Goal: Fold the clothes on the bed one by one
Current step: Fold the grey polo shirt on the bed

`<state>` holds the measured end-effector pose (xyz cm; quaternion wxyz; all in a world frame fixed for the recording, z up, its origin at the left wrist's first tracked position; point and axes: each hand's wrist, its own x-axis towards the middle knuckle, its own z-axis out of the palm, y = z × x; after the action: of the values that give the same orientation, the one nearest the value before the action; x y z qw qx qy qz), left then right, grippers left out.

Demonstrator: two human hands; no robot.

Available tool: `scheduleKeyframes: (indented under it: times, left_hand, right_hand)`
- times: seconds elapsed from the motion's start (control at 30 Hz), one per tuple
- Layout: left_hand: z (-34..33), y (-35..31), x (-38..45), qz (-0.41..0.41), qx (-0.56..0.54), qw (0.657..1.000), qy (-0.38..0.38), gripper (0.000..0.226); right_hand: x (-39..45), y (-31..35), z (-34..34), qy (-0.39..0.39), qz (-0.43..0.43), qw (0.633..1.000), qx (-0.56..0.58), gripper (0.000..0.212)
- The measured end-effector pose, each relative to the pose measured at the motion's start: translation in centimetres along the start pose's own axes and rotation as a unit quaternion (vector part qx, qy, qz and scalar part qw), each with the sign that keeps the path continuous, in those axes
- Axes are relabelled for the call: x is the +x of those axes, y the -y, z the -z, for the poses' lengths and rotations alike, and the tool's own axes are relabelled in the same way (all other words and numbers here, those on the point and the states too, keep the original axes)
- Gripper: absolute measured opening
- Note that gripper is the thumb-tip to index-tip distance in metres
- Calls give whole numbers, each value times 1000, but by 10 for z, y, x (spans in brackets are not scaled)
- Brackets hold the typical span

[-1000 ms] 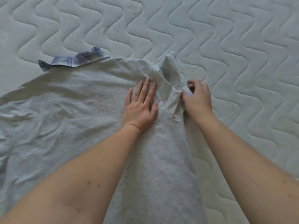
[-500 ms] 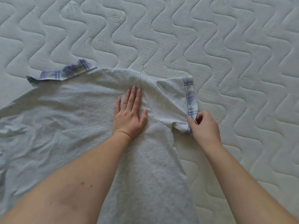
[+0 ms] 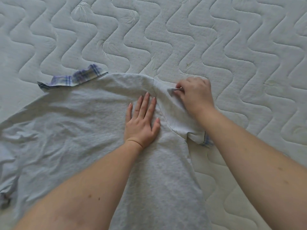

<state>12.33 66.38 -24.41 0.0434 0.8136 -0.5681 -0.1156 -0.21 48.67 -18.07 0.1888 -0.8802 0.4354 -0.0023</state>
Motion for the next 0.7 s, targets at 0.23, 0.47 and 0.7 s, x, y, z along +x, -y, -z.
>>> scheduleKeyframes:
  times: [0.23,0.47,0.7]
  left_hand:
    - [-1,1,-1,-4,-15,1000,-8,70]
    - [-4,4,0,-20,12,1000,-15,67]
    - [-4,4,1,-26,10,999,-21,66]
  right_hand:
    - [11,-37,19,-50,-61,997,-3,30]
    - [-29,-39,18,-57,-262,961,73,57]
    - [-112,-29,8,48,-395,897,195,44]
